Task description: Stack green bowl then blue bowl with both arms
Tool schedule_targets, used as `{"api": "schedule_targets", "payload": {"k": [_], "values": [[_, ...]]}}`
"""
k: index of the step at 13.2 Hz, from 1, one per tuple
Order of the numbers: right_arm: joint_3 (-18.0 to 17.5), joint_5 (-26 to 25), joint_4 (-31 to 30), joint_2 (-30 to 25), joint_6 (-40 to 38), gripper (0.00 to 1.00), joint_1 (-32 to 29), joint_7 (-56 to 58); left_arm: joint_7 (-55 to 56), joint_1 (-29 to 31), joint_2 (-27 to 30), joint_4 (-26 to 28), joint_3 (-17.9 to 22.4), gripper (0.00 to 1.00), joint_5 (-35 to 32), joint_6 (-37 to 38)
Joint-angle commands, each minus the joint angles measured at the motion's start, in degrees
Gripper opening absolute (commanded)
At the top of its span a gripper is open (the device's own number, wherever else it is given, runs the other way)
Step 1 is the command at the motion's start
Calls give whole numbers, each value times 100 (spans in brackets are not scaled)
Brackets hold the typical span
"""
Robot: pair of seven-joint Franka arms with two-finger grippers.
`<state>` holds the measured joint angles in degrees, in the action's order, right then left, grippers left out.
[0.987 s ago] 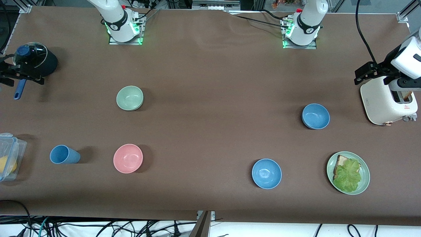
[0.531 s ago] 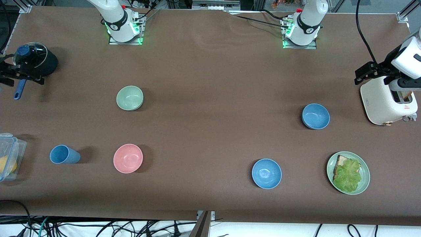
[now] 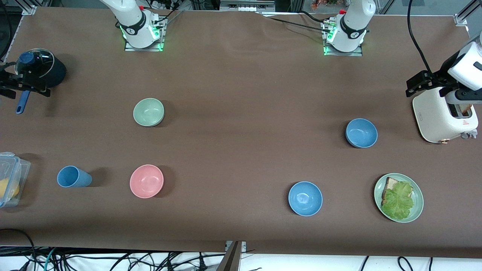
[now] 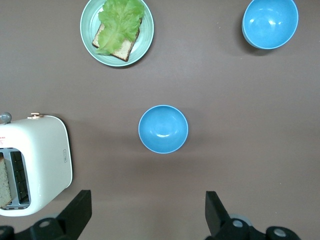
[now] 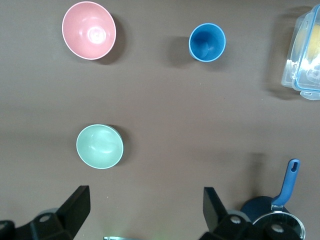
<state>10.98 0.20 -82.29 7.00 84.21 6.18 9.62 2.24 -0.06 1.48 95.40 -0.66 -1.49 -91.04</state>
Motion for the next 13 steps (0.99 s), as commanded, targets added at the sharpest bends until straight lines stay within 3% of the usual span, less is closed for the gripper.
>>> {"api": "schedule_targets", "payload": {"k": [1, 13], "values": [[-79, -73, -6, -32, 16, 100, -82, -13, -92, 41, -43, -118, -13, 100, 87, 104], [-70, -55, -7, -32, 25, 100, -82, -101, -92, 41, -43, -118, -13, 100, 87, 104]]}}
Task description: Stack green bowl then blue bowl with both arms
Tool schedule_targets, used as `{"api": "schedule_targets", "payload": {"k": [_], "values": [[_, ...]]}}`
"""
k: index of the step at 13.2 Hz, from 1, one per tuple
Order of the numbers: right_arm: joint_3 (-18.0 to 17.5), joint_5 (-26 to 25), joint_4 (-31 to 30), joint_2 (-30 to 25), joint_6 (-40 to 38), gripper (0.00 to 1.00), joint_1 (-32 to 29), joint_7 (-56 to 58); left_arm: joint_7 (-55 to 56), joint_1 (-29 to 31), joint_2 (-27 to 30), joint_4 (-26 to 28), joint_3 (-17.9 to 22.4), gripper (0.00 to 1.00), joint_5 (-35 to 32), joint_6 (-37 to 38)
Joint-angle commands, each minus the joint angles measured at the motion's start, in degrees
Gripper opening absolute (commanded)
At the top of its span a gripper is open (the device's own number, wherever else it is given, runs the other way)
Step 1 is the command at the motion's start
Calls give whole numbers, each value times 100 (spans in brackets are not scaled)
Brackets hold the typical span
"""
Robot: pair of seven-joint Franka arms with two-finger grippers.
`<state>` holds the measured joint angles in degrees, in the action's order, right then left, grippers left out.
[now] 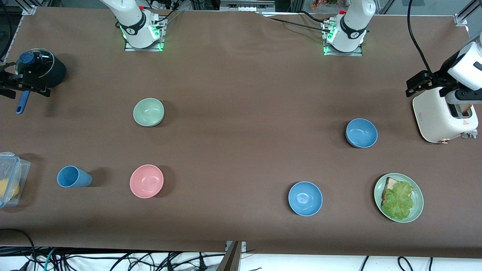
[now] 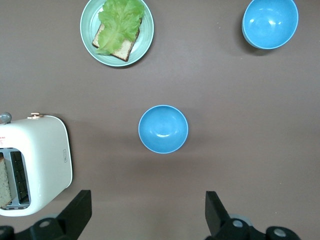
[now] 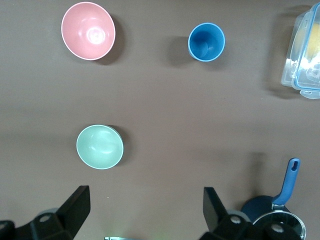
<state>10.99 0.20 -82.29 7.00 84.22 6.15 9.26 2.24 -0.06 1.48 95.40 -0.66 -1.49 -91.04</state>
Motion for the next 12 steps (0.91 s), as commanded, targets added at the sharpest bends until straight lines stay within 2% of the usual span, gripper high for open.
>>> {"api": "schedule_targets", "payload": {"k": [1, 12], "values": [[-79, -55, -7, -32, 25, 100, -70, -64, -92, 41, -43, -118, -13, 100, 87, 104], [-123, -72, -59, 248, 244, 100, -18, 41, -101, 50, -43, -118, -13, 100, 96, 104]]}}
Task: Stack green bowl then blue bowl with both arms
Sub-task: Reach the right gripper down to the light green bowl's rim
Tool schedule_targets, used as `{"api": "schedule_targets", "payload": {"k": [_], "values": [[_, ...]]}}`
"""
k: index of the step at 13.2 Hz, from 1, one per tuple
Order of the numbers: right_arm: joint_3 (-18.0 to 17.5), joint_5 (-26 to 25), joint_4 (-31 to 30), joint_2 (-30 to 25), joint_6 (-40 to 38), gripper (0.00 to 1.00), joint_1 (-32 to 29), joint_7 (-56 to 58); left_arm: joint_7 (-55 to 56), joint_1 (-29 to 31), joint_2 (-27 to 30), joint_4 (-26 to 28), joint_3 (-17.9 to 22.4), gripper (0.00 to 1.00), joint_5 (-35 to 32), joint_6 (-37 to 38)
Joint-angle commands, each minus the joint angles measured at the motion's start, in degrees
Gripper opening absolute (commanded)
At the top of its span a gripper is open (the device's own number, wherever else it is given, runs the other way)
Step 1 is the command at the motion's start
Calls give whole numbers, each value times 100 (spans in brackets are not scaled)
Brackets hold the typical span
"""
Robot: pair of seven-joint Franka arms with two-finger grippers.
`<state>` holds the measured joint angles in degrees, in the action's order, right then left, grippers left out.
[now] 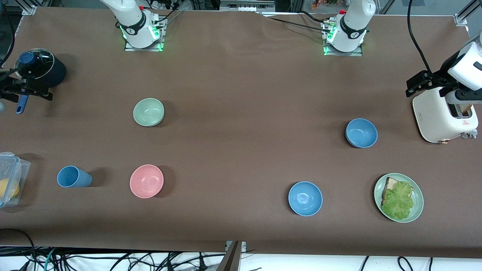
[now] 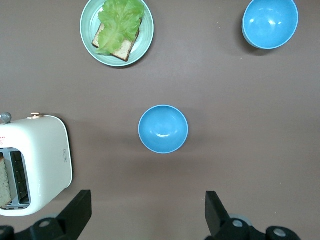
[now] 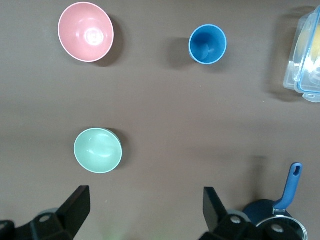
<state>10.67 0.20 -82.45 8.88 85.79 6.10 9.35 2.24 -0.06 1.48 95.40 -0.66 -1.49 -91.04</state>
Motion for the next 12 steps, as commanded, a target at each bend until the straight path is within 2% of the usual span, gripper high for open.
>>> {"api": "schedule_targets", "payload": {"k": [1, 3, 5, 8, 10, 12], "values": [[-100, -46, -61, 123, 87, 100, -4, 32, -101, 50, -43, -118, -5, 100, 96, 130], [-109, -29, -104, 377, 34, 100, -13, 32, -92, 50, -43, -118, -5, 100, 87, 147], [-118, -11, -498, 404, 235, 100, -4, 50, -101, 50, -43, -118, -5, 100, 96, 139], [-127, -2, -1455, 334, 1253, 99, 119, -134, -92, 50, -43, -118, -5, 100, 87, 139], [-144, 164, -1922, 325, 1632, 99, 198, -616, -101, 50, -43, -118, -5, 100, 96, 147], [-346, 174, -2684, 177, 2289, 99, 207, -732, -92, 50, -43, -118, -5, 100, 87, 147]]}}
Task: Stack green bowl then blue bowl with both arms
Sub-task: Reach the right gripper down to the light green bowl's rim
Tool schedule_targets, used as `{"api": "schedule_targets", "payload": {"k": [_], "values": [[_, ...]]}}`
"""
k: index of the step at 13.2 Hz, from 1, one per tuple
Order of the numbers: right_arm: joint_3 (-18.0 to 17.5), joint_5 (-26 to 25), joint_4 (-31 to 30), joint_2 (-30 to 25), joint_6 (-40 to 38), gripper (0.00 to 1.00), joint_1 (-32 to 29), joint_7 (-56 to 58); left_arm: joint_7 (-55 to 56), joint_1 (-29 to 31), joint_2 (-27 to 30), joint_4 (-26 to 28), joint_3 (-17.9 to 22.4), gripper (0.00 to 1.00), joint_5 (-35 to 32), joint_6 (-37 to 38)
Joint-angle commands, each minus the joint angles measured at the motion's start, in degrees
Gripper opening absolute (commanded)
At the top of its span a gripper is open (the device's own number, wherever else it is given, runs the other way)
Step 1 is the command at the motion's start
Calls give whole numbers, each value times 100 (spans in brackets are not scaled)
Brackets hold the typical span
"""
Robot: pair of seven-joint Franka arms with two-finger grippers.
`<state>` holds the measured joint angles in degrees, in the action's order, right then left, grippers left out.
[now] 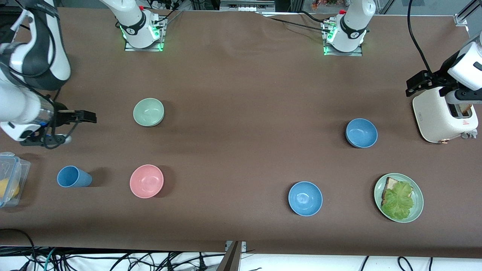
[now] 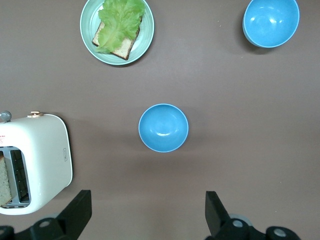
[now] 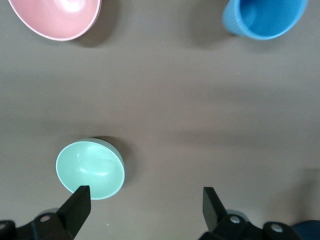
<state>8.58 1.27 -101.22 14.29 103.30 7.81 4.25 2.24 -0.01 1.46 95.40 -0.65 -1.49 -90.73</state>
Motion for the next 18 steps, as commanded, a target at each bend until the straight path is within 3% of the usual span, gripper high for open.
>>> {"api": "schedule_targets", "payload": {"k": [1, 3, 7, 15, 16, 18], "values": [[-180, 67, -1351, -504, 1047, 99, 36, -396, -92, 45, -41, -118, -14, 100, 96, 117], [-408, 67, -2179, -655, 1796, 99, 36, -757, -101, 45, -41, -118, -5, 100, 87, 117], [-515, 40, -3157, -708, 2851, 99, 36, -899, -101, 45, -41, -118, -5, 100, 96, 117], [-541, 5, -4274, -410, 4636, 99, 36, -767, -101, 45, -41, -118, -5, 100, 96, 134], [-550, 5, -4310, -366, 4734, 93, 36, -767, -101, 45, -41, -118, -5, 100, 96, 134], [-550, 5, -4301, -348, 4700, 33, 36, -767, -101, 45, -41, -118, -5, 100, 96, 134]]}}
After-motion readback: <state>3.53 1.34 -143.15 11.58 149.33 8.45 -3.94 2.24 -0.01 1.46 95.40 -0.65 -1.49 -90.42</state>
